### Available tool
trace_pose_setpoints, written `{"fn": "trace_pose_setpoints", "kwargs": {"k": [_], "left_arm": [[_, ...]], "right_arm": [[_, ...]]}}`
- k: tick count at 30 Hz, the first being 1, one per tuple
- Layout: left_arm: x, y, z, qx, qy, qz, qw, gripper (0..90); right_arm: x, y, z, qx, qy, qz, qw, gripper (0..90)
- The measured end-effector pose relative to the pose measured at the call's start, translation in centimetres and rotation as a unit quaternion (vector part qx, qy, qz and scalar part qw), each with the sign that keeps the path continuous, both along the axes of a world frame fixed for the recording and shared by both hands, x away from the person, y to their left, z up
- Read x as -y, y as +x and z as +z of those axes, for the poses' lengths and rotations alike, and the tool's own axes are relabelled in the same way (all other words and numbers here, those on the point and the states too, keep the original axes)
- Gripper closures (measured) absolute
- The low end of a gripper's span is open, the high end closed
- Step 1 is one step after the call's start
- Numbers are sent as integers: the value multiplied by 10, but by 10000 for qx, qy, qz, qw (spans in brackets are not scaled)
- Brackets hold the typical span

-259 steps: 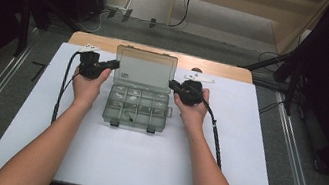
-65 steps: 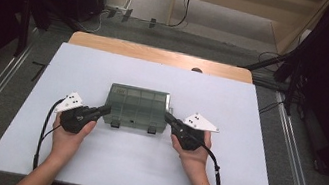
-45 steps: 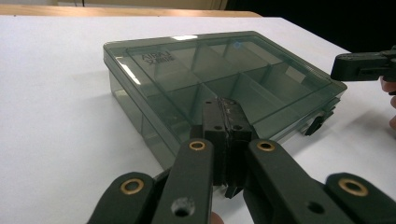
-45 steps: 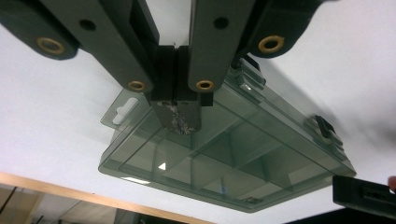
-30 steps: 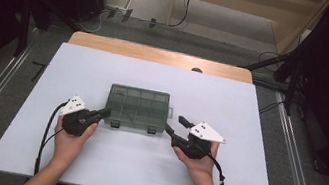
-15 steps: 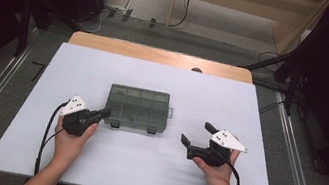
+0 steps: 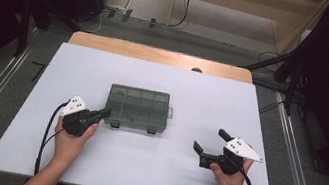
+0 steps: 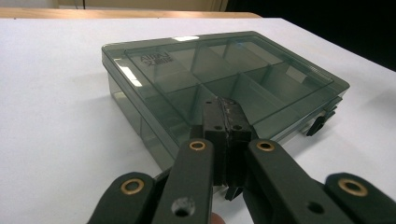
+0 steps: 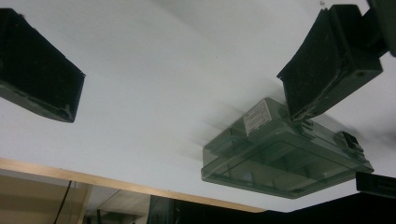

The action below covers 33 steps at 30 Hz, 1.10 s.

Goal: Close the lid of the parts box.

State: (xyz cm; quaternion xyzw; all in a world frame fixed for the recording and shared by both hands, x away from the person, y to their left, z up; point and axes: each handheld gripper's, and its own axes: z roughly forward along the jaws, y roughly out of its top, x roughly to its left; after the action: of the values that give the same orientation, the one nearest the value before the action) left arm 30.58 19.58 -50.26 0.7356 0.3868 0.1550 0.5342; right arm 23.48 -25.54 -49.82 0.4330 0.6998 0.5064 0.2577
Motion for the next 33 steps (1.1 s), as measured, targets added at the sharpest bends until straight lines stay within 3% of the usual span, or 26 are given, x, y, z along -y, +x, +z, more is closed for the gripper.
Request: {"fn": "trace_pose_setpoints", "kwargs": {"k": [33], "left_arm": [[-2,0,2,-40,-6,-68,10000,900]], "right_arm": [[47,-32,-8,-83,95,-314,9994,0]]}}
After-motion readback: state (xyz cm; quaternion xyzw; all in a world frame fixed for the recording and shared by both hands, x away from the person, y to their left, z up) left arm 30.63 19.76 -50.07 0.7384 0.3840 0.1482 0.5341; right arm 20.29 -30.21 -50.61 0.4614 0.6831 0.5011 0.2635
